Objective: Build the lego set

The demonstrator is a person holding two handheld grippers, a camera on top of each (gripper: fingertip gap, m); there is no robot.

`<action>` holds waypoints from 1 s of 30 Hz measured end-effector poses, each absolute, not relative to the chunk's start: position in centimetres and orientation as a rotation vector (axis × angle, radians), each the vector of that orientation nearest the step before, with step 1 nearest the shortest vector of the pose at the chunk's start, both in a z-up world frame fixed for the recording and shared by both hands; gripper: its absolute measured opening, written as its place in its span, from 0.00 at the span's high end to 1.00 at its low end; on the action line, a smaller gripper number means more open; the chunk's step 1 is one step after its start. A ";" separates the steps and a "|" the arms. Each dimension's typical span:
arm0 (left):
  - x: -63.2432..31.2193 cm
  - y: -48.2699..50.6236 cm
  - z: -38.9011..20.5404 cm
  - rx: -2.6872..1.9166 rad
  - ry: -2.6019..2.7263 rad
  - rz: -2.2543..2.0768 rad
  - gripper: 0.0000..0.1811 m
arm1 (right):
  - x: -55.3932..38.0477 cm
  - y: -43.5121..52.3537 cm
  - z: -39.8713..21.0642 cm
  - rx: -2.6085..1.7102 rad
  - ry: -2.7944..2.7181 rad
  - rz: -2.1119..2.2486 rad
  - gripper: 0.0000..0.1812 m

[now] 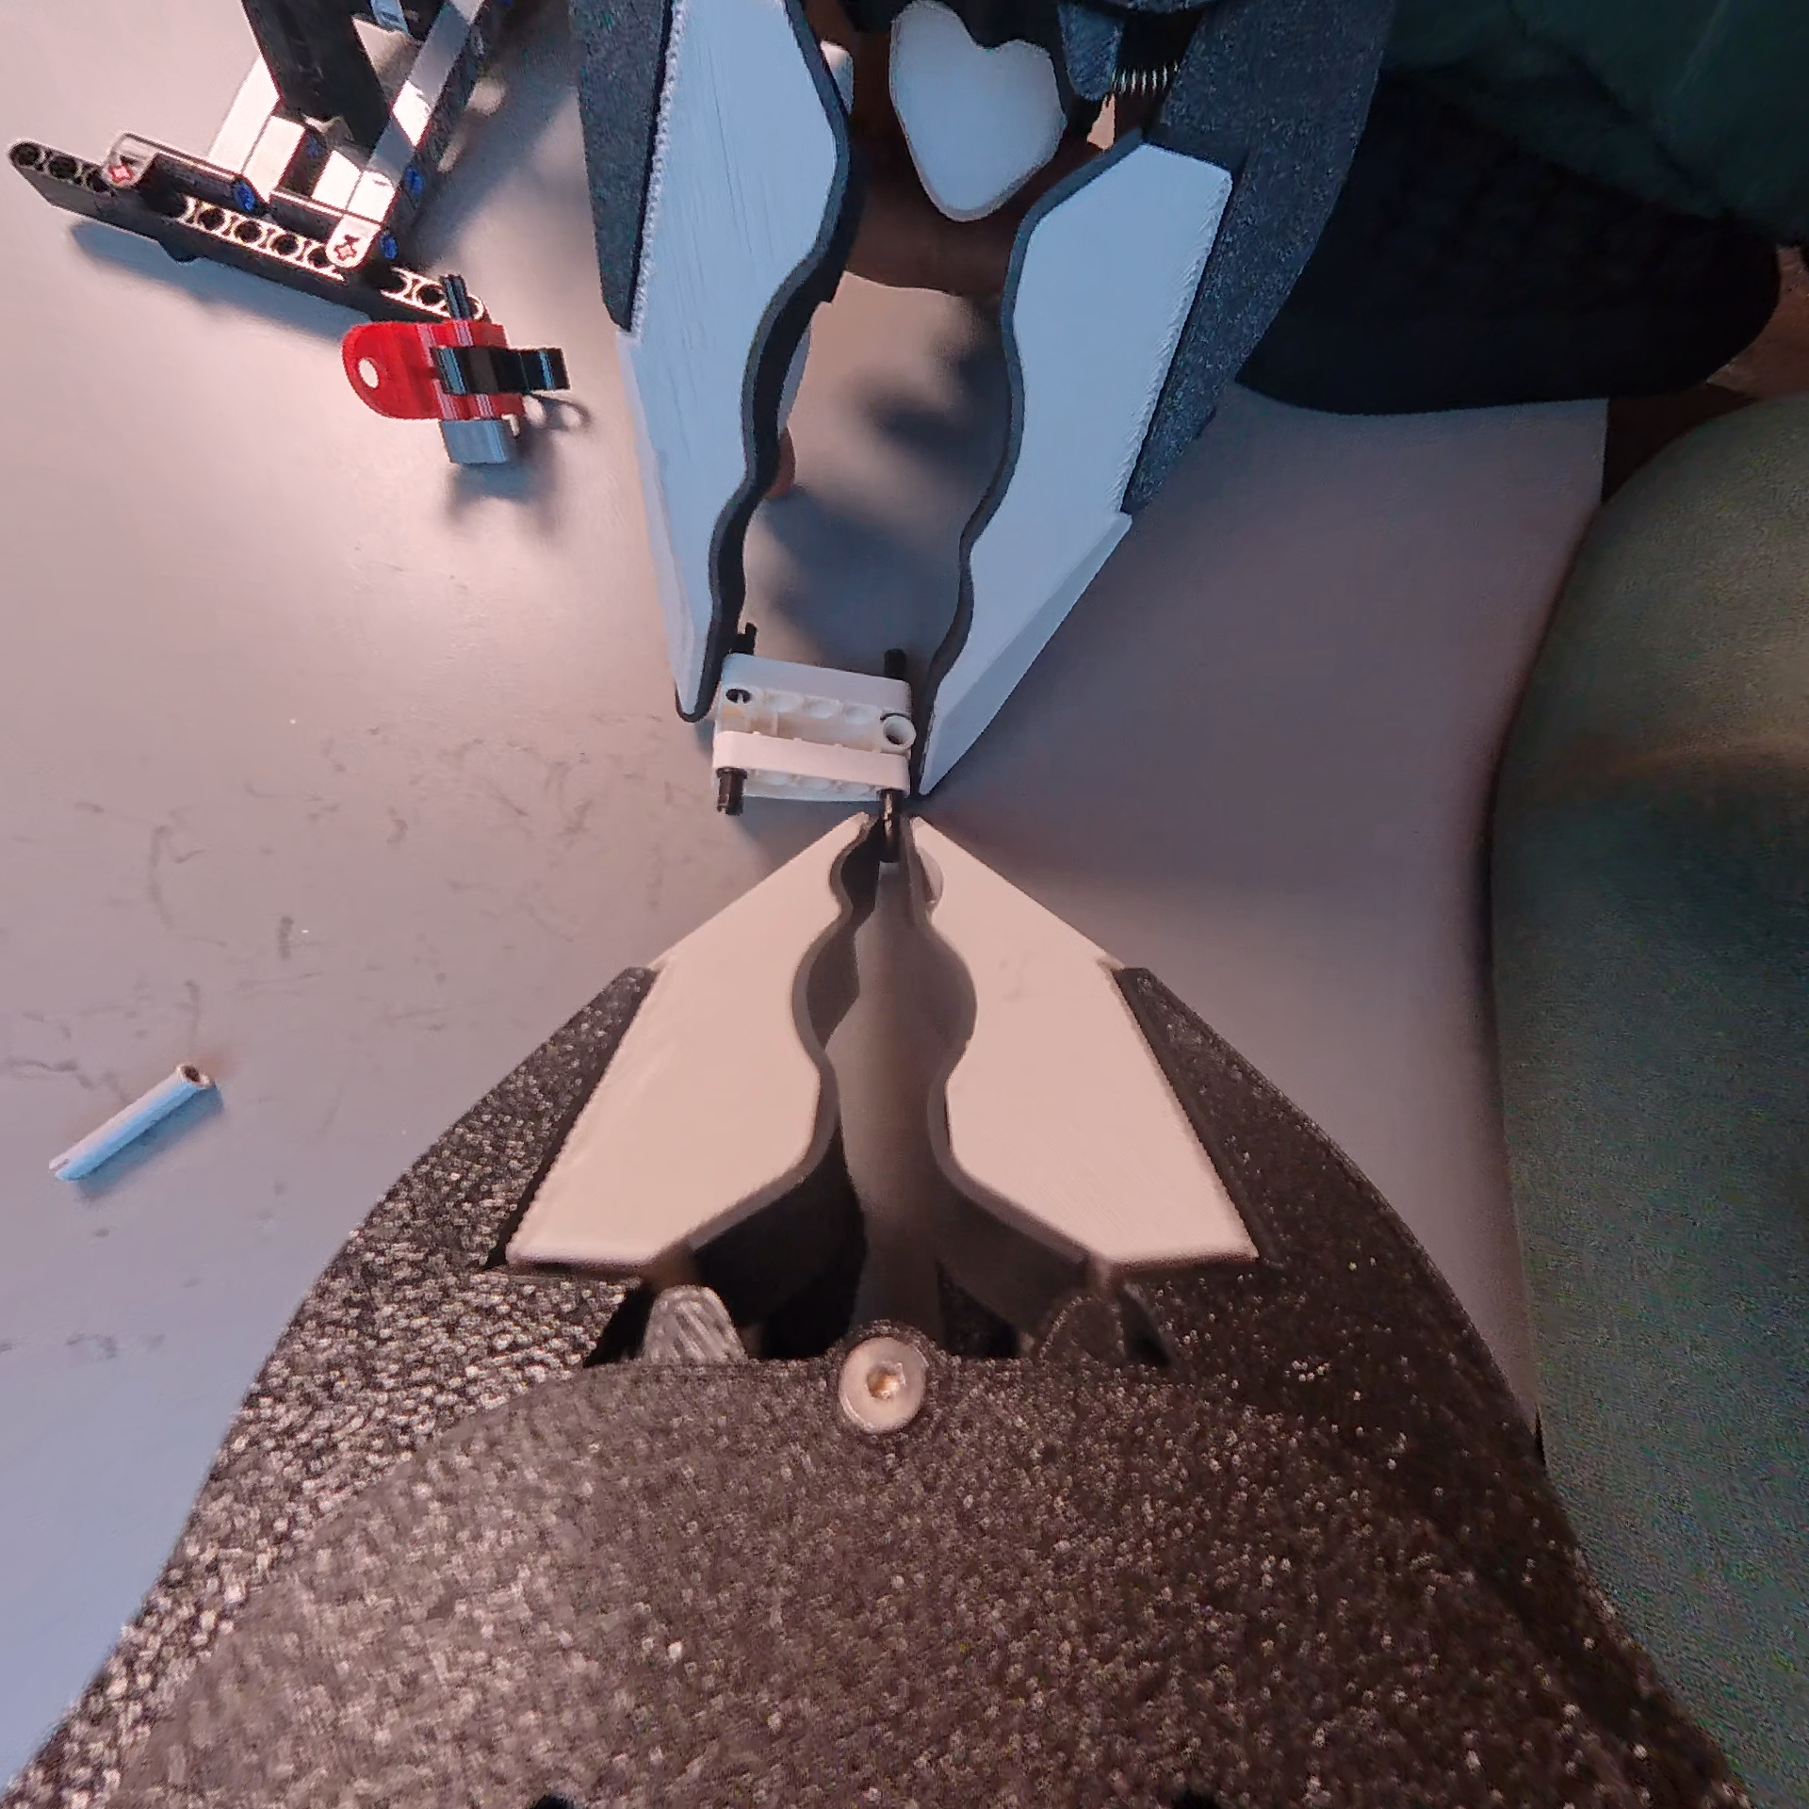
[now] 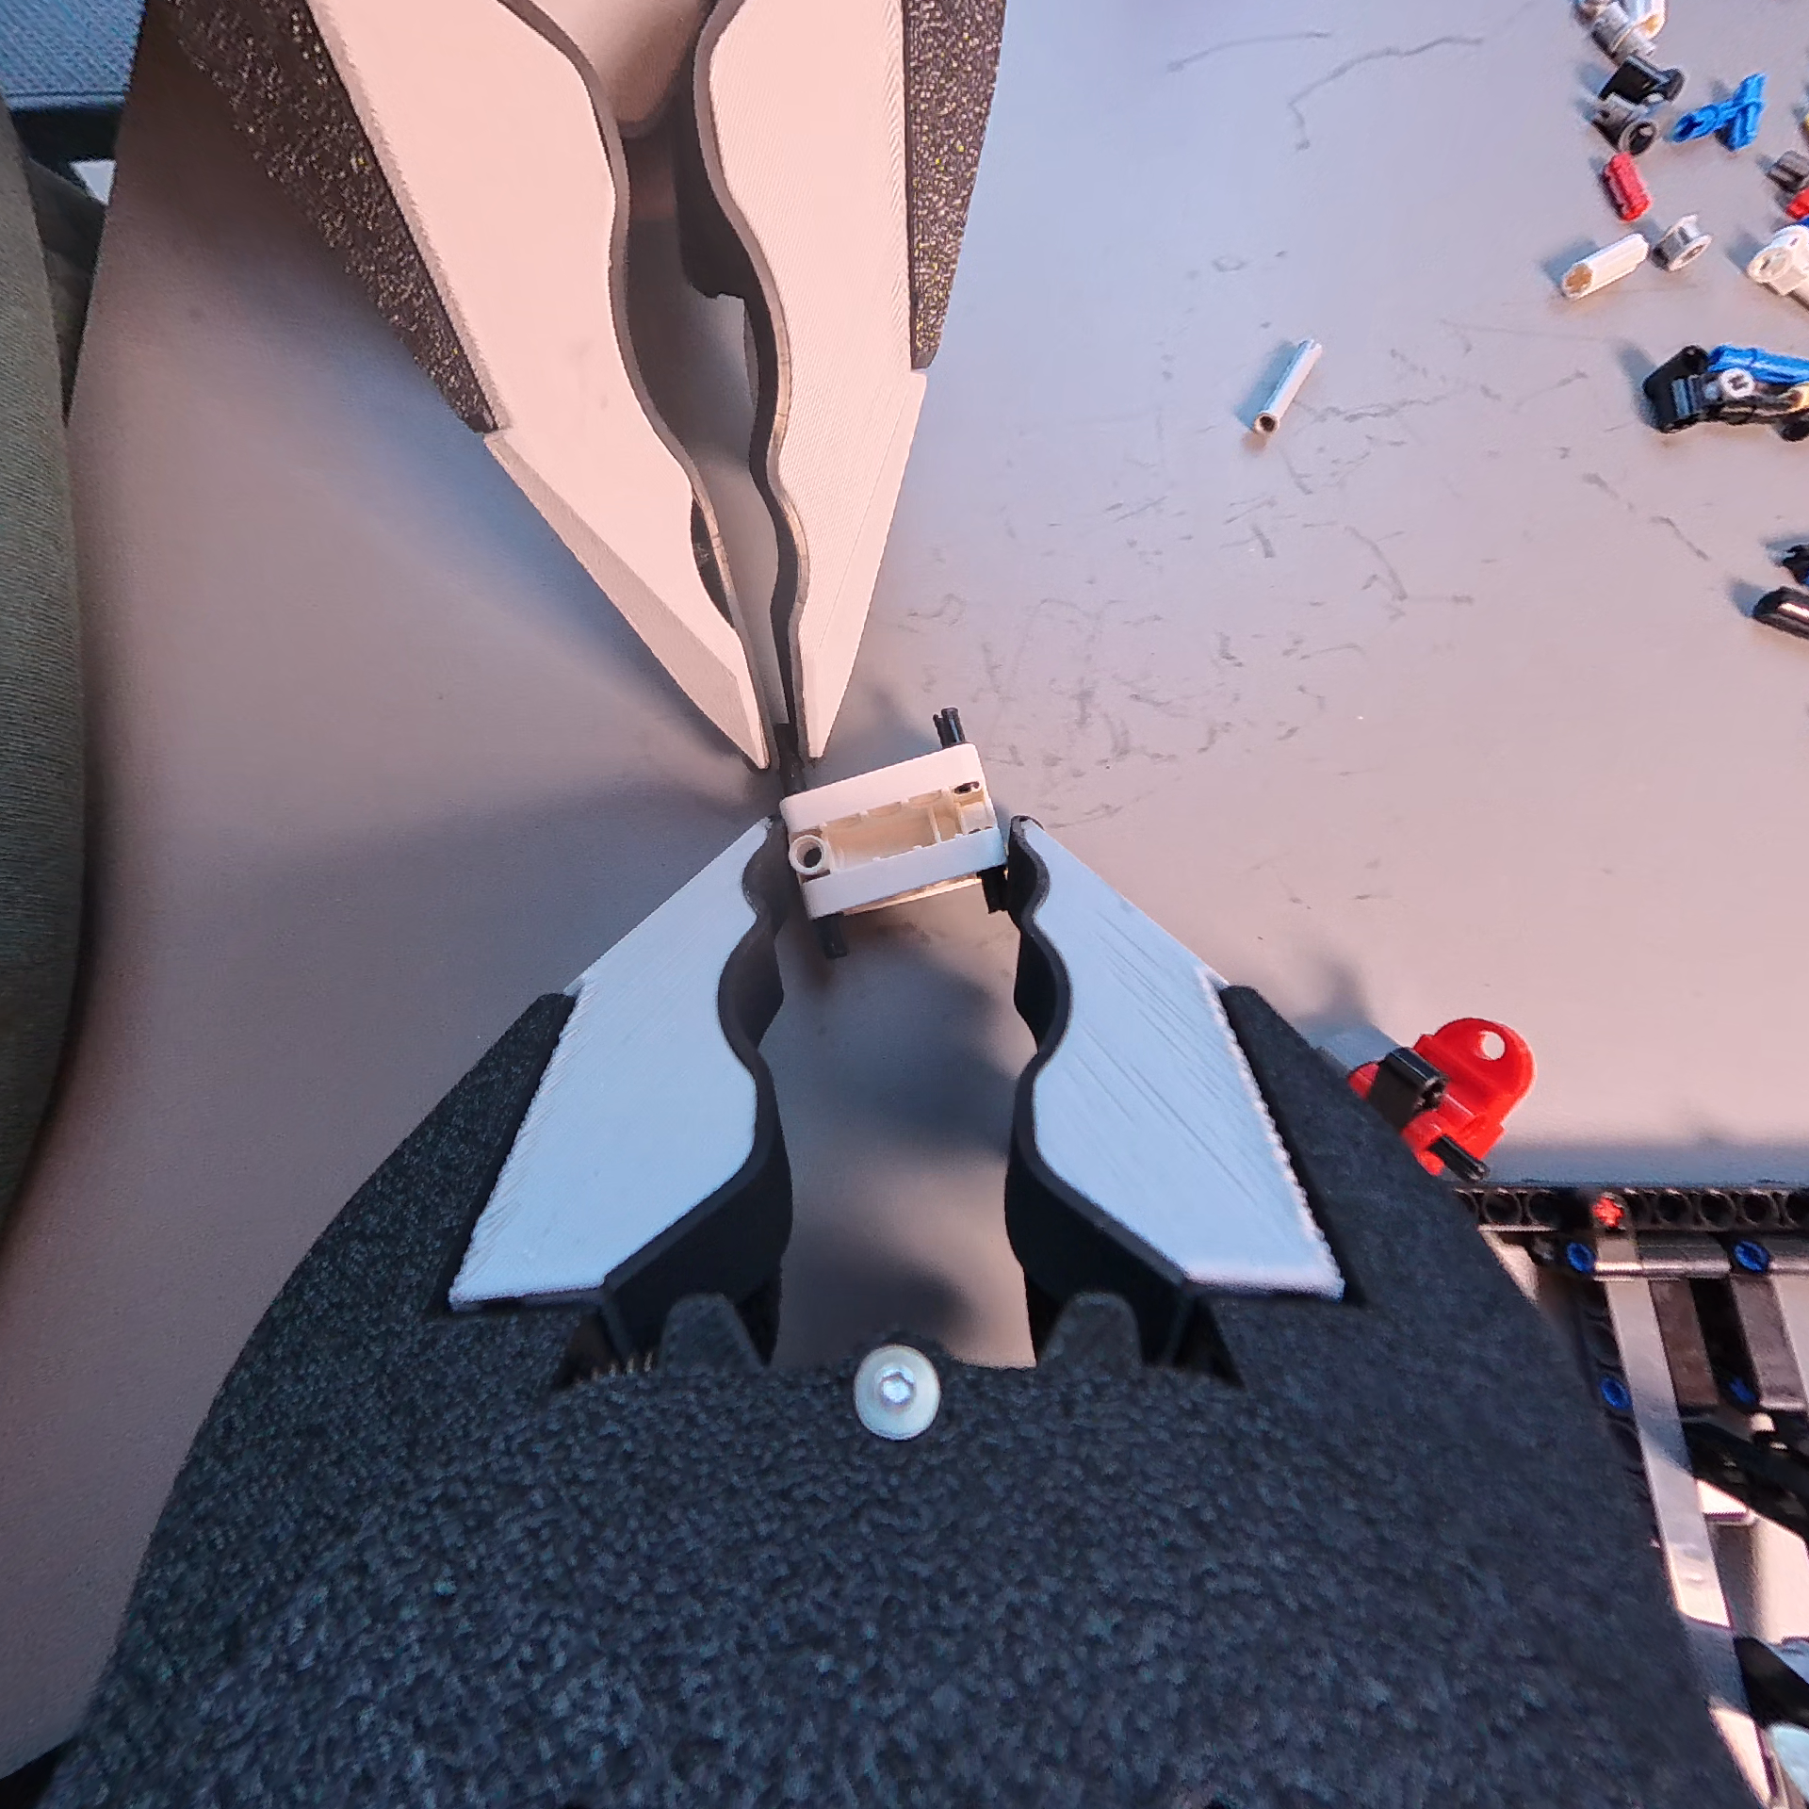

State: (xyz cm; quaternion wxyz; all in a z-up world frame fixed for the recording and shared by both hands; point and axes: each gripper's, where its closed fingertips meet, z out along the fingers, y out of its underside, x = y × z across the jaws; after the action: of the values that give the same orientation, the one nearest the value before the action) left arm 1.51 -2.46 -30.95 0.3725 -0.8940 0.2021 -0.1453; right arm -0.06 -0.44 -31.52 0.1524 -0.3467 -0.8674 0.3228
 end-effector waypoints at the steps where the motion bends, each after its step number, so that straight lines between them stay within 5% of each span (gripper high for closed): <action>1: 1.5 -2.4 -30.9 -2.284 0.512 -0.366 0.99 | -0.1 -0.4 -31.5 -0.998 -2.489 0.926 0.76; 18: 2.0 -1.7 -31.0 -2.264 0.443 -0.244 0.99 | -0.2 -0.2 -31.4 -1.051 -2.414 0.918 0.74; 23: 2.0 -1.5 -31.3 -2.288 0.410 -0.219 0.98 | 0.3 1.1 -31.1 -1.119 -2.308 0.784 0.65; 30: 2.5 -0.9 -31.4 -2.306 0.354 -0.215 0.98 | 1.7 2.5 -30.9 -1.234 -2.174 0.640 0.71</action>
State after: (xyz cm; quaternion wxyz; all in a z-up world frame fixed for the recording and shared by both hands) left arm 2.47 -0.94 -31.44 0.3890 -0.9067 0.1391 -0.0847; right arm 1.66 2.52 -30.91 0.2770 -0.4595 -0.8095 0.2383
